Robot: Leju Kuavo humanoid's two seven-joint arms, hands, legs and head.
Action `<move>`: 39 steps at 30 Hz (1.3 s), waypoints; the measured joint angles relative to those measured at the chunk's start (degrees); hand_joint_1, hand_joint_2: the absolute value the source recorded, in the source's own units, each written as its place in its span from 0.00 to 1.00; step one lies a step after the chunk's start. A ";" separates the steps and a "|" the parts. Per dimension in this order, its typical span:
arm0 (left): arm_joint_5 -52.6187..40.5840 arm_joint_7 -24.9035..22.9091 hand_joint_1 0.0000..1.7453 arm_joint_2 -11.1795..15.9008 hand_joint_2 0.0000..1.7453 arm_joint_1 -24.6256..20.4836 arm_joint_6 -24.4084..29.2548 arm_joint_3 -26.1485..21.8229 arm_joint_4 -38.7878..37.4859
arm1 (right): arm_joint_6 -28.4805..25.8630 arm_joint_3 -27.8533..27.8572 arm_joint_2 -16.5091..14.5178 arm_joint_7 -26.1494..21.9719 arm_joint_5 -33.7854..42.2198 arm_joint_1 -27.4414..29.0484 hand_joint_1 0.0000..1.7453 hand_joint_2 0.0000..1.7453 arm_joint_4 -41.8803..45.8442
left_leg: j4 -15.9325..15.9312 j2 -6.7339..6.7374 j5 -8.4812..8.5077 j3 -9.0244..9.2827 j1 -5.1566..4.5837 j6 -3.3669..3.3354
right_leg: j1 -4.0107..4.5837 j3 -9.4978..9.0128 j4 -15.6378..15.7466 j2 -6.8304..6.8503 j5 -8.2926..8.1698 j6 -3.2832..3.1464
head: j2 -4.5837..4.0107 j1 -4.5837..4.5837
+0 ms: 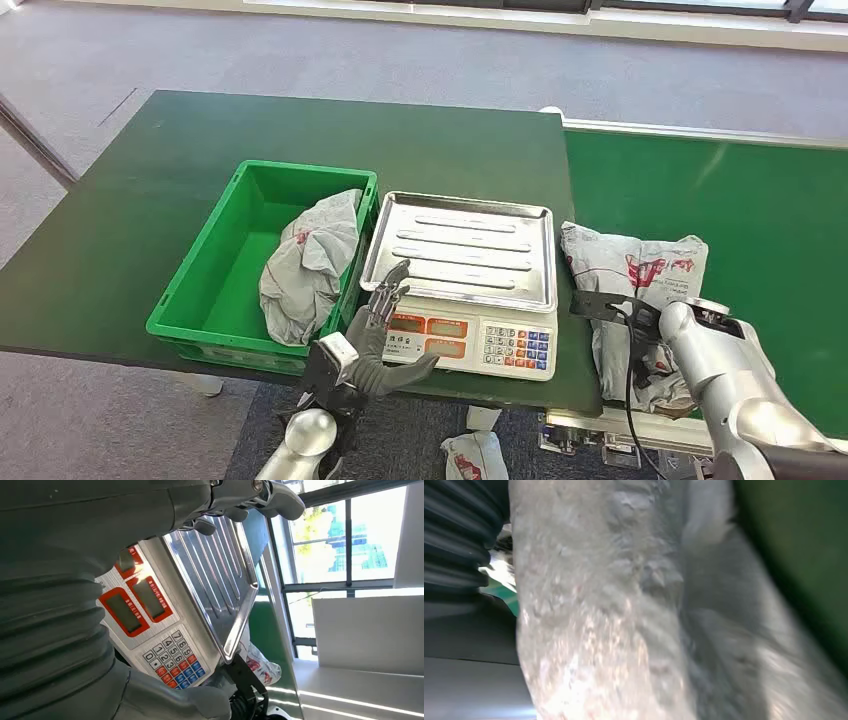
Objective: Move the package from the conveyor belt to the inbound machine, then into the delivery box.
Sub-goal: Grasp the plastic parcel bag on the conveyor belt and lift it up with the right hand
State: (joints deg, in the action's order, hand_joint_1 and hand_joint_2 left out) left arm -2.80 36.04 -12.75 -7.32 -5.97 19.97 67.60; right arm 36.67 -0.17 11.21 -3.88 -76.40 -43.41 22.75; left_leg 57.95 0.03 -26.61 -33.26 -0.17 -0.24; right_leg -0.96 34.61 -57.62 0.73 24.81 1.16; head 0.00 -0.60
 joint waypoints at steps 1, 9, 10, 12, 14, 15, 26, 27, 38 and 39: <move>-0.01 0.00 0.00 0.02 1.00 0.09 0.00 -0.05 0.17 | 0.18 0.00 -0.02 -0.02 0.05 0.00 1.00 1.00 0.12 | 0.00 0.00 0.00 0.00 0.00 0.00 | 0.00 0.00 0.00 0.00 0.00 0.00 | 0.00 0.00; -0.24 -0.15 0.00 0.13 1.00 1.27 0.05 -0.65 1.98 | 3.23 0.00 -0.21 -7.94 9.44 0.64 1.00 1.00 4.45 | 0.01 0.06 0.01 0.06 0.00 0.01 | 0.00 0.00 0.00 -0.05 -0.02 0.00 | 0.00 0.00; -0.26 -0.19 0.00 0.14 1.00 1.31 0.05 -0.69 2.09 | 3.31 0.00 -0.15 -9.10 10.76 0.95 1.00 1.00 5.46 | 0.01 0.06 0.01 0.07 0.00 0.01 | 0.00 0.00 0.00 -0.04 -0.02 0.00 | 0.00 0.00; -0.28 -0.28 0.00 0.14 1.00 1.35 0.03 -0.80 2.25 | 3.31 0.00 -0.02 -10.68 12.72 1.55 1.00 1.00 7.35 | 0.01 0.05 0.01 0.07 0.00 0.01 | 0.00 0.01 0.00 -0.04 -0.02 0.00 | 0.00 0.00; -0.30 -0.34 0.00 0.14 1.00 1.38 0.01 -0.88 2.31 | 3.31 0.00 0.10 -11.33 13.57 1.95 1.00 1.00 8.69 | 0.01 0.06 0.01 0.08 0.00 0.01 | 0.01 0.01 0.00 -0.04 -0.02 0.00 | 0.00 -0.01; -0.31 -0.34 0.00 0.14 1.00 1.39 0.00 -0.91 2.32 | 3.31 0.00 0.15 -11.43 13.69 2.10 1.00 1.00 9.16 | 0.01 0.06 0.01 0.08 0.00 0.01 | 0.01 0.01 0.00 -0.04 -0.02 0.00 | 0.00 -0.01; -0.26 -0.10 0.00 0.07 1.00 1.23 -1.10 -0.86 1.50 | 3.31 7.42 -1.20 -31.30 20.41 9.13 1.00 1.00 25.46 | 0.02 0.00 0.01 0.06 0.00 0.02 | 0.01 0.01 0.01 -0.01 0.00 0.00 | 0.00 0.00; -0.25 0.00 0.00 0.05 1.00 1.15 -1.21 -0.80 1.21 | 3.31 9.72 -2.13 -33.54 20.28 10.73 1.00 1.00 29.51 | 0.01 -0.02 0.01 0.05 0.00 0.02 | 0.01 0.02 0.01 0.00 0.01 -0.01 | 0.00 0.00; 0.24 1.13 0.00 -0.31 1.00 -1.12 -1.85 -0.28 -2.75 | 3.31 15.45 -11.14 -36.36 30.71 22.21 1.00 1.00 74.01 | 0.01 0.37 -0.02 0.09 -0.01 0.03 | -0.01 0.15 0.01 -0.37 0.01 -0.03 | 0.00 0.00; 0.25 1.23 0.00 -0.34 1.00 -1.28 -1.90 -0.27 -3.10 | 3.31 15.45 -11.74 -36.37 31.05 22.41 1.00 1.00 76.89 | 0.01 0.40 -0.02 0.10 -0.01 0.03 | -0.01 0.15 0.01 -0.39 0.01 -0.02 | 0.00 0.00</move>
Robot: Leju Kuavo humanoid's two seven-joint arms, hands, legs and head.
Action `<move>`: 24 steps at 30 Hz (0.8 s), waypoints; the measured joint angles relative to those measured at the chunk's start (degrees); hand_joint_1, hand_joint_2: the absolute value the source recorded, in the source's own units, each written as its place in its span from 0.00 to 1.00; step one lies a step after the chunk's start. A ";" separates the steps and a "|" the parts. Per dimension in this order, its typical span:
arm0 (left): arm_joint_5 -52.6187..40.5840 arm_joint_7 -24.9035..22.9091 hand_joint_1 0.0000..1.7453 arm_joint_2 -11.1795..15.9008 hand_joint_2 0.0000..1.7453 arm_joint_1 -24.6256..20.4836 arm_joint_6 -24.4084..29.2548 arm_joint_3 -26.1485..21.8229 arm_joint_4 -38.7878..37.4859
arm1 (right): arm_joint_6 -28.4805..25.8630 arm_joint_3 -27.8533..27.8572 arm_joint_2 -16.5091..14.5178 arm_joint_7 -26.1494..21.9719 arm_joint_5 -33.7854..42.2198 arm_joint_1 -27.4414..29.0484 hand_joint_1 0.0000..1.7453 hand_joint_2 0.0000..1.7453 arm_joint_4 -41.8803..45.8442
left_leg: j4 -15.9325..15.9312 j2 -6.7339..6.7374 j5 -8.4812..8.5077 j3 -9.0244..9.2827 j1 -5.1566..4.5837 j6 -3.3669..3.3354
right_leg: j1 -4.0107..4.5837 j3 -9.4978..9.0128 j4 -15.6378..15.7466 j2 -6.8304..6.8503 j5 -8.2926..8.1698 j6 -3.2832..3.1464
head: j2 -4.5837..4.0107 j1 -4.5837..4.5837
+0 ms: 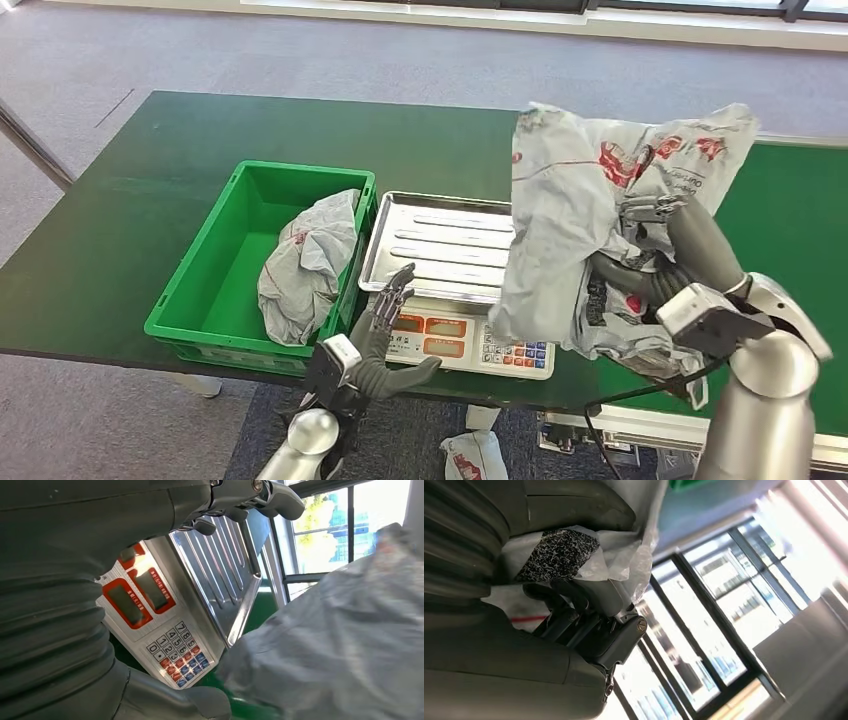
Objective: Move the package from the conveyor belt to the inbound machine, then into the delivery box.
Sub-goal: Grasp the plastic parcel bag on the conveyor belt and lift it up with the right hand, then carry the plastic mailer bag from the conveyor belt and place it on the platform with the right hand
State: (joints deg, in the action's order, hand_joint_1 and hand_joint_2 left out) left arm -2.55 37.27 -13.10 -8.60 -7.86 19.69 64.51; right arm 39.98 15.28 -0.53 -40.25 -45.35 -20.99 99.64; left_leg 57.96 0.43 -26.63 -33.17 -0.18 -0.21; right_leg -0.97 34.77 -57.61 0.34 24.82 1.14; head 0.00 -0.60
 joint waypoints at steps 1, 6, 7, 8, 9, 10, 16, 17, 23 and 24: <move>0.01 0.07 0.00 -0.05 1.00 -0.19 -0.06 0.01 -0.36 | 0.00 0.00 -0.54 -0.01 0.28 0.08 1.00 1.00 2.67 | 0.00 0.03 0.00 0.01 0.00 0.00 | 0.00 0.00 0.00 -0.03 -0.01 0.00 | 0.00 -0.01; 0.03 0.05 0.00 -0.32 1.00 -1.24 -0.50 0.08 -1.68 | 0.00 -0.45 -2.52 0.03 -0.21 -0.40 1.00 1.00 12.38 | 0.00 0.22 0.00 0.05 0.00 0.00 | -0.01 -0.02 0.00 -0.21 -0.07 -0.01 | 0.00 -0.01; 0.03 -0.01 0.00 -0.40 1.00 -1.47 -0.63 0.11 -1.91 | 0.00 -0.61 -2.84 0.05 -0.61 -0.75 1.00 1.00 13.69 | 0.01 0.26 0.00 0.07 0.00 0.00 | -0.01 -0.02 0.00 -0.25 -0.08 -0.01 | 0.00 -0.01; 0.03 -0.05 0.00 -0.47 1.00 -1.69 -0.76 0.14 -2.13 | 0.00 -0.75 -3.17 0.07 -0.94 -1.15 1.00 1.00 14.83 | 0.01 0.29 0.00 0.09 0.00 0.00 | -0.01 -0.02 0.00 -0.28 -0.09 -0.01 | 0.00 -0.01; 0.03 -0.09 0.00 -0.52 1.00 -1.88 -0.86 0.19 -2.32 | 0.00 -0.86 -3.48 0.08 -1.14 -1.53 1.00 1.00 15.80 | 0.01 0.32 0.00 0.12 0.00 0.00 | -0.01 -0.03 0.00 -0.32 -0.09 -0.01 | 0.00 0.00; 0.03 -0.11 0.00 -0.55 1.00 -2.04 -0.93 0.23 -2.50 | 0.00 -0.94 -3.74 0.10 -1.23 -1.82 1.00 1.00 16.60 | 0.01 0.34 0.00 0.14 0.00 0.00 | -0.01 -0.04 0.00 -0.34 -0.10 -0.01 | 0.00 0.00; 0.03 -0.20 0.00 -0.68 1.00 -2.60 -0.99 0.34 -3.20 | 0.00 -1.62 -4.63 0.17 -1.45 -2.32 1.00 1.00 18.97 | 0.01 0.39 0.00 0.19 0.00 0.00 | 0.00 -0.06 0.00 -0.41 -0.11 -0.03 | 0.00 0.00; 0.03 -0.22 0.00 -0.70 1.00 -2.70 -1.03 0.37 -3.34 | 0.00 -1.78 -4.73 0.19 -1.59 -2.36 1.00 1.00 19.05 | 0.01 0.41 0.00 0.20 0.00 0.00 | 0.00 -0.06 0.00 -0.42 -0.12 -0.03 | 0.00 0.00; -0.83 -0.35 0.00 -0.84 1.00 -2.94 -2.27 0.46 -3.80 | 0.00 -2.67 -4.52 2.95 -8.24 -5.71 1.00 1.00 13.45 | -0.02 0.63 -0.03 0.04 0.00 0.01 | -0.01 -0.09 0.00 -0.60 -0.15 -0.06 | 0.00 0.00; -0.76 -0.01 0.00 -0.84 1.00 -2.95 -2.37 0.47 -3.81 | 0.00 -3.25 -3.82 6.11 -12.24 -7.71 1.00 1.00 9.09 | -0.02 0.78 -0.07 0.02 0.00 0.00 | -0.02 -0.11 0.00 -0.71 -0.18 -0.06 | 0.00 0.03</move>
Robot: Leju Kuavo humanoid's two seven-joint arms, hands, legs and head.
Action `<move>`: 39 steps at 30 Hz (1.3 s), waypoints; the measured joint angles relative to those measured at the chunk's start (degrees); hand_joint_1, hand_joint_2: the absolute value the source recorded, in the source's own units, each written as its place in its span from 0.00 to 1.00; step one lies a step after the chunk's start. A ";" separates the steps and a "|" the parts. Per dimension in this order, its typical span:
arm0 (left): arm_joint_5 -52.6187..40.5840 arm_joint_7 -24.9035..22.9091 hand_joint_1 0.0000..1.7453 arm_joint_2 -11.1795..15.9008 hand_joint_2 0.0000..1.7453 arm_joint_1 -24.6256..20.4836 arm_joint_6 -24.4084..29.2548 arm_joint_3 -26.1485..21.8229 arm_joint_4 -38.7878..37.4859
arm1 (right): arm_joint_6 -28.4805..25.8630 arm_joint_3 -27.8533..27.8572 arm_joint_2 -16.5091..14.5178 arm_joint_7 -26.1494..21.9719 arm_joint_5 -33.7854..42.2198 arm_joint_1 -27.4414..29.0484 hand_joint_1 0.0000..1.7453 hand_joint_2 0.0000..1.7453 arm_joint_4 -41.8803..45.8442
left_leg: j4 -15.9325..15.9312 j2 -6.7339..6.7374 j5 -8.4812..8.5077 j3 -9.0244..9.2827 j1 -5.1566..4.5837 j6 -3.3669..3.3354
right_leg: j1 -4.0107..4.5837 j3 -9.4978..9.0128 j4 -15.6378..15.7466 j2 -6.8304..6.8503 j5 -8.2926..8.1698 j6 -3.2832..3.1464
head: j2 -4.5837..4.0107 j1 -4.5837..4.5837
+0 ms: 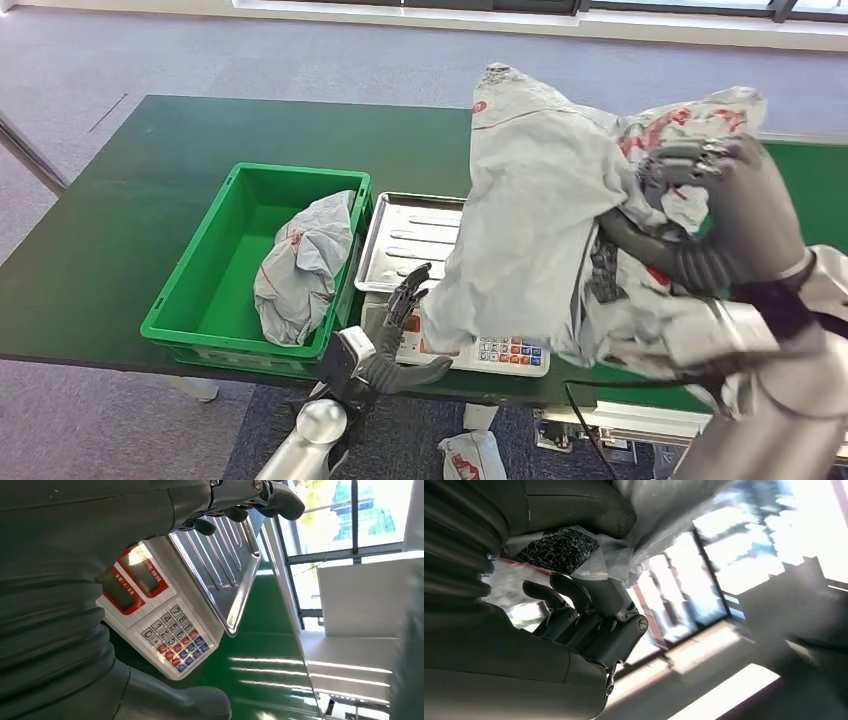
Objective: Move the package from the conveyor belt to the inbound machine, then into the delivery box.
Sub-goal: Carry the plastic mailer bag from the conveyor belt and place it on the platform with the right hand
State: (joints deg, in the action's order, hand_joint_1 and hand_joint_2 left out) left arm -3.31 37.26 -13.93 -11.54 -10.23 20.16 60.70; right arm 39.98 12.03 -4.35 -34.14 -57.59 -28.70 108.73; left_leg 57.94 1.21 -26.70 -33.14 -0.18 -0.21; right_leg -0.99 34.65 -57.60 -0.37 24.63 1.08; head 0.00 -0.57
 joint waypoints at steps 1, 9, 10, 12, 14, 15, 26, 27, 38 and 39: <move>0.27 0.45 0.00 0.01 1.00 -0.01 -0.02 0.05 0.01 | 0.00 -0.86 1.16 4.21 -4.74 -2.44 1.00 1.00 -5.57 | 0.02 0.13 -0.01 0.06 0.00 -0.03 | 0.00 -0.02 0.01 -0.10 -0.04 0.03 | 0.00 0.02; 3.65 2.57 0.00 0.01 1.00 -0.08 1.12 0.42 -0.08 | 0.00 -9.66 7.76 17.03 -20.77 -22.68 1.00 1.00 -54.93 | 0.16 -0.28 0.54 -0.25 0.02 -0.16 | 0.03 0.27 0.02 0.21 -0.58 0.16 | 0.00 -0.09; 4.01 2.69 0.00 0.01 1.00 -0.09 1.20 0.42 -0.13 | 0.00 -11.00 7.47 17.86 -21.79 -24.07 1.00 1.00 -59.68 | 0.16 -0.35 0.55 -0.24 0.04 -0.13 | 0.06 0.26 0.02 0.26 -0.57 0.14 | 0.00 -0.09; 4.45 2.82 0.00 0.01 1.00 -0.11 1.25 0.44 -0.27 | 0.00 -13.53 6.39 18.79 -23.03 -25.42 1.00 1.00 -66.92 | 0.15 -0.46 0.57 -0.26 0.09 -0.09 | 0.10 0.26 0.01 0.34 -0.54 0.10 | 0.00 -0.08; 4.64 2.91 0.00 0.01 1.00 -0.12 1.20 0.48 -0.41 | 0.00 -15.33 5.01 17.80 -23.01 -25.79 1.00 1.00 -71.78 | 0.15 -0.51 0.57 -0.27 0.12 -0.07 | 0.14 0.28 0.01 0.38 -0.50 0.05 | 0.00 -0.08; 4.69 2.93 0.00 0.01 1.00 -0.13 1.15 0.50 -0.48 | 0.00 -15.94 4.36 16.76 -22.72 -25.85 1.00 1.00 -73.65 | 0.14 -0.53 0.57 -0.28 0.13 -0.07 | 0.15 0.29 0.01 0.41 -0.48 0.02 | 0.00 -0.08; 4.77 2.94 0.00 0.01 1.00 -0.19 0.81 0.54 -1.01 | 0.00 -17.63 1.81 12.67 -21.01 -26.62 1.00 1.00 -82.08 | 0.13 -0.62 0.56 -0.32 0.13 -0.06 | 0.15 0.29 0.04 0.50 -0.45 0.00 | 0.00 -0.09; 4.78 2.94 0.00 0.01 1.00 -0.20 0.78 0.54 -1.05 | 0.00 -17.63 1.76 11.21 -20.30 -26.60 1.00 1.00 -82.25 | 0.13 -0.61 0.56 -0.31 0.13 -0.06 | 0.15 0.29 0.03 0.51 -0.45 0.00 | 0.00 -0.09; 5.61 2.93 0.00 -0.18 1.00 -1.57 0.31 1.84 -3.41 | 0.00 -17.82 -0.61 -5.90 -7.80 -17.10 1.00 1.00 -63.46 | 0.11 -0.53 0.54 -0.31 0.16 0.01 | 0.19 0.40 0.03 0.43 -0.45 -0.04 | 0.00 -0.08; 5.67 2.93 0.00 -0.26 1.00 -1.87 0.31 1.94 -3.72 | 0.00 -17.82 -0.83 -5.95 -7.83 -16.46 1.00 1.00 -61.07 | 0.11 -0.51 0.54 -0.31 0.16 0.02 | 0.19 0.41 0.03 0.41 -0.45 -0.04 | 0.00 -0.08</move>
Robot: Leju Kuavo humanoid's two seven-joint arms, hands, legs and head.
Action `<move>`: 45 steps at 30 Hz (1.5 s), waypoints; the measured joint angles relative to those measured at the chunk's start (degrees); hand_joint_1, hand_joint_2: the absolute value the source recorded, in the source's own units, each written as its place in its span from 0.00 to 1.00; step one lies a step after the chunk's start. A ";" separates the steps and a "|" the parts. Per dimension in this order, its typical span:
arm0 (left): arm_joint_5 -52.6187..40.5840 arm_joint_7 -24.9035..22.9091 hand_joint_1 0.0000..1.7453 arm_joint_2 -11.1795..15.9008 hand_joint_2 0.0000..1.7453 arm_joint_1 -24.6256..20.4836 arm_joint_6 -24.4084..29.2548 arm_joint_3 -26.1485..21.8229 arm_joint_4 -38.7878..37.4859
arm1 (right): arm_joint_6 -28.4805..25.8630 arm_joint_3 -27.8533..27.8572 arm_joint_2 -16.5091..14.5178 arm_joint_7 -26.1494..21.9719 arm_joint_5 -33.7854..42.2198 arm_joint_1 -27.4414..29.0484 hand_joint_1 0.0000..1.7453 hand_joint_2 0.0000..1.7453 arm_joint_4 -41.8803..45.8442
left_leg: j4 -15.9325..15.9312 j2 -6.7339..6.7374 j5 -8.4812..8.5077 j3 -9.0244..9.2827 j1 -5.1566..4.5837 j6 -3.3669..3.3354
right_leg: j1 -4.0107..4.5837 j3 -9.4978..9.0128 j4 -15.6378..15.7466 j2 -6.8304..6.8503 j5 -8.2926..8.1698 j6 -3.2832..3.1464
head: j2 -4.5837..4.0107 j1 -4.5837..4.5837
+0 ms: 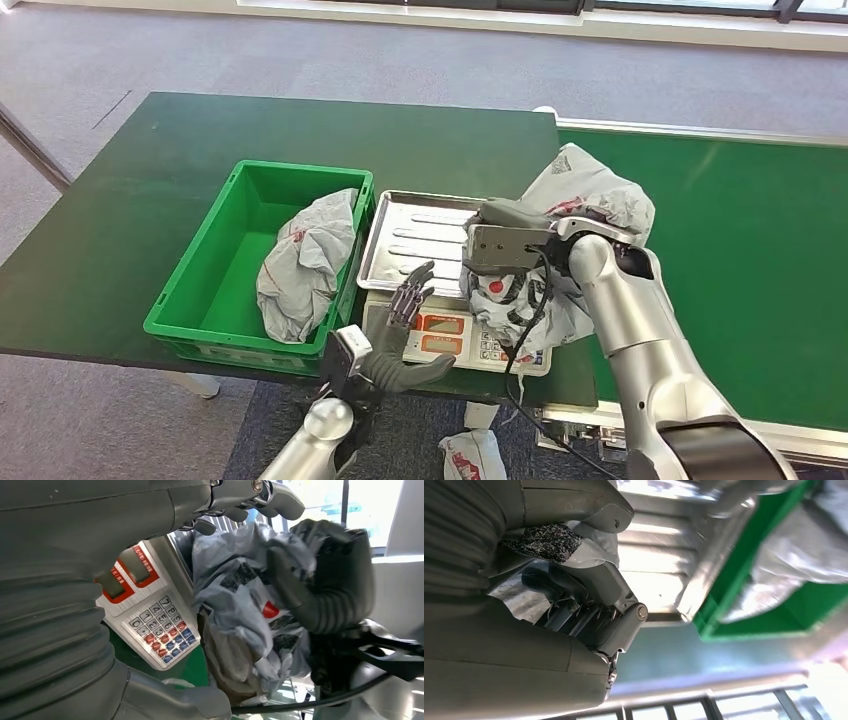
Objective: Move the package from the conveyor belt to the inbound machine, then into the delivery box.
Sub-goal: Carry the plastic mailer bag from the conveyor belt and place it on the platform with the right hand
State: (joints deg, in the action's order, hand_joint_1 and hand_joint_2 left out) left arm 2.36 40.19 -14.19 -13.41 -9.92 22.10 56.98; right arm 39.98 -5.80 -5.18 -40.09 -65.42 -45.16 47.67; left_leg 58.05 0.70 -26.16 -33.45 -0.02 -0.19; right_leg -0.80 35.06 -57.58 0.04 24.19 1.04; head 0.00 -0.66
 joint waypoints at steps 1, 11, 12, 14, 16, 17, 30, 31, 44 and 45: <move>0.03 0.01 0.00 -0.06 1.00 -0.24 0.00 0.04 -0.24 | 0.00 0.00 -0.16 -0.02 -0.02 0.48 1.00 1.00 1.88 | 0.00 0.01 0.00 0.00 0.00 0.00 | 0.00 0.00 0.00 -0.01 0.00 0.00 | 0.00 0.00; 0.72 0.01 0.00 -0.24 1.00 -1.24 -0.07 0.77 -1.86 | 0.00 0.88 -0.38 -0.01 1.10 1.20 1.00 1.00 7.70 | 0.03 0.00 0.00 0.00 -0.03 0.00 | -0.03 -0.02 0.01 -0.03 -0.01 0.01 | 0.00 0.00; 0.84 0.01 0.00 -0.27 1.00 -1.41 -0.11 0.89 -2.07 | 0.00 0.75 -0.38 0.11 0.35 1.31 1.00 1.00 7.57 | 0.03 0.00 0.00 0.00 -0.03 0.00 | -0.03 -0.02 0.01 -0.03 -0.01 0.01 | 0.00 0.00; 1.11 0.01 0.00 -0.35 1.00 -1.73 -0.18 1.15 -2.50 | 0.00 0.42 -0.41 0.62 -2.31 1.80 1.00 1.00 7.20 | 0.03 -0.01 0.00 -0.01 -0.02 0.00 | -0.02 -0.02 0.01 -0.01 -0.01 0.01 | 0.00 -0.01; 1.29 0.01 0.00 -0.41 1.00 -1.91 -0.20 1.41 -2.89 | 0.00 0.25 -0.57 1.42 -4.82 2.47 1.00 1.00 6.95 | 0.03 -0.02 0.00 -0.03 -0.02 0.00 | -0.02 -0.01 0.01 -0.01 -0.01 0.01 | 0.00 -0.01; 1.33 0.01 0.00 -0.42 1.00 -1.94 -0.19 1.52 -3.06 | 0.00 0.25 -0.68 1.77 -5.70 2.75 1.00 1.00 6.92 | 0.02 -0.02 0.00 -0.03 -0.02 0.01 | -0.02 0.00 0.01 -0.02 -0.01 0.01 | 0.00 -0.01; 1.68 0.00 0.00 -0.44 1.00 -2.01 1.78 1.86 -3.37 | 0.00 0.25 -1.54 6.97 9.09 1.17 0.00 1.00 -1.99 | 0.02 -0.06 0.02 -0.07 -0.02 0.00 | -0.02 0.00 0.01 0.05 -0.01 0.01 | 0.00 -0.01; 1.74 -0.01 0.00 -0.42 1.00 -1.98 2.04 1.84 -3.13 | 0.00 0.25 -1.53 5.76 12.59 1.26 0.00 1.00 -2.50 | 0.03 -0.08 0.03 -0.08 -0.02 0.00 | -0.02 0.00 0.01 0.09 -0.01 0.01 | 0.00 -0.01; 2.40 0.03 0.00 0.00 1.00 -1.28 6.45 1.26 -0.30 | 0.00 -8.43 5.17 0.54 42.09 13.89 0.00 1.00 21.30 | 0.03 -0.06 -0.06 -0.20 -0.03 0.02 | -0.04 0.14 0.04 0.01 0.04 0.05 | 0.00 0.00; 2.40 0.04 0.00 0.04 1.00 -1.12 6.61 1.18 -0.07 | 0.00 -8.68 5.74 0.50 42.13 14.75 0.00 1.00 23.48 | 0.03 -0.06 -0.07 -0.21 -0.03 0.02 | -0.03 0.14 0.04 0.01 0.04 0.05 | 0.00 -0.01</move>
State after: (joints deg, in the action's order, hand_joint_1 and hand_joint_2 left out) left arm 4.75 40.23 -14.15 -14.53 -3.32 23.28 56.91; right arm 39.98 -14.48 0.56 -39.58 -23.29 -30.41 71.14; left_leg 58.07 0.64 -26.23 -33.66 -0.05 -0.17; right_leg -0.84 35.20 -57.54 0.06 24.23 1.10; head 0.00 -0.66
